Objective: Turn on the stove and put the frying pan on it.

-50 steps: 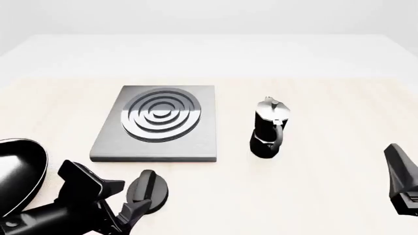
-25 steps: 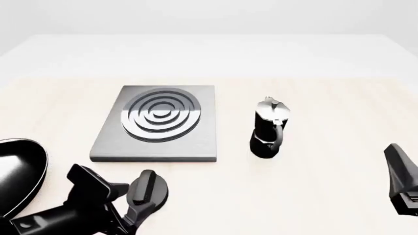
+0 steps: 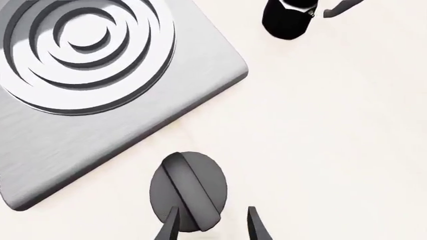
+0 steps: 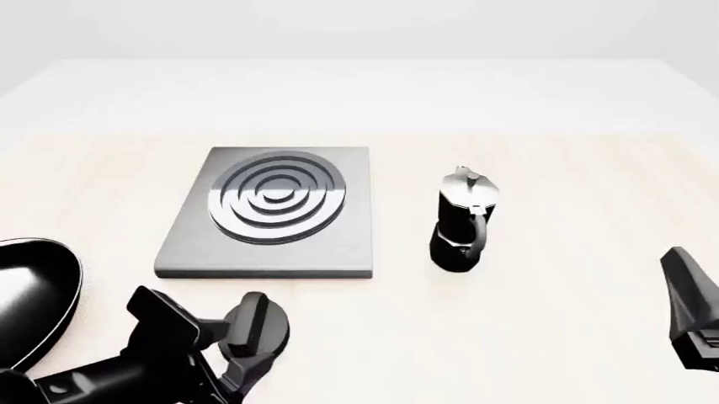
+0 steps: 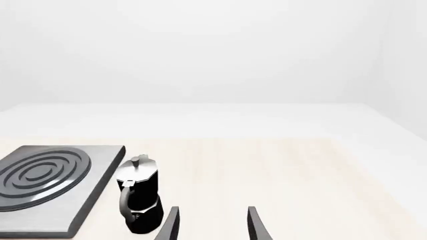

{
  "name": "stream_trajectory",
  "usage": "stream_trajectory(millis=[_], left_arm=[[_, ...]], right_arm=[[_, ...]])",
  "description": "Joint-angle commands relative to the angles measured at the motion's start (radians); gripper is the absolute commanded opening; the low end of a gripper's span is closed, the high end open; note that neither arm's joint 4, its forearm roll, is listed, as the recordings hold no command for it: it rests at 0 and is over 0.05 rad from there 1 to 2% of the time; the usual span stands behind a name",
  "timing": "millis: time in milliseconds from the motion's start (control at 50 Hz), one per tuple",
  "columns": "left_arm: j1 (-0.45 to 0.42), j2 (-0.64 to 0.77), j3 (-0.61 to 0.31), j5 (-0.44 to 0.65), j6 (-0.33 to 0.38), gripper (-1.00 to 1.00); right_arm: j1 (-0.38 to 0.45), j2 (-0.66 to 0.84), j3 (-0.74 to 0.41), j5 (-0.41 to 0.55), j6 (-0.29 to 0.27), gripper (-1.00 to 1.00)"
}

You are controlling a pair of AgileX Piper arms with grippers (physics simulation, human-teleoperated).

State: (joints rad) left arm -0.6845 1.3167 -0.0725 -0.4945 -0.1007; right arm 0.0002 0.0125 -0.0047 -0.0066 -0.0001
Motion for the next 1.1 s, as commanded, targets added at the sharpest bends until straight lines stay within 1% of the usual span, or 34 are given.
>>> stream_trajectory(millis=[20,80,260,400,580,860,1100], left_arm=[[-0.023,0.020,0.001,-0.014,-0.015,1.00],[-0.028,0.024,0.003,-0.021,-0.017,1.00],[-0.047,-0.017,-0.014,0.032,-0.031,1.00],[-0.061,-0.008,-0.009,0.019,-0.040,1.00],[-0.079,-0.051,-0.033,0.085,-0.049,1.00],[-0.081,-0.007,-0.031,0.028,-0.041,1.00],[-0.093,-0.022,-0.051,0.053,-0.038,1.00]], right_arm=[[0.000,0.001,0.000,0.000,0.000,1.00],[0.000,0.001,0.000,0.000,0.000,1.00],[0.000,0.000,0.000,0.000,0.000,1.00],[0.000,0.000,0.000,0.000,0.000,1.00],[0.000,0.000,0.000,0.000,0.000,1.00],[0.000,-0.001,0.000,0.000,0.000,1.00],[0.000,0.000,0.000,0.000,0.000,1.00]])
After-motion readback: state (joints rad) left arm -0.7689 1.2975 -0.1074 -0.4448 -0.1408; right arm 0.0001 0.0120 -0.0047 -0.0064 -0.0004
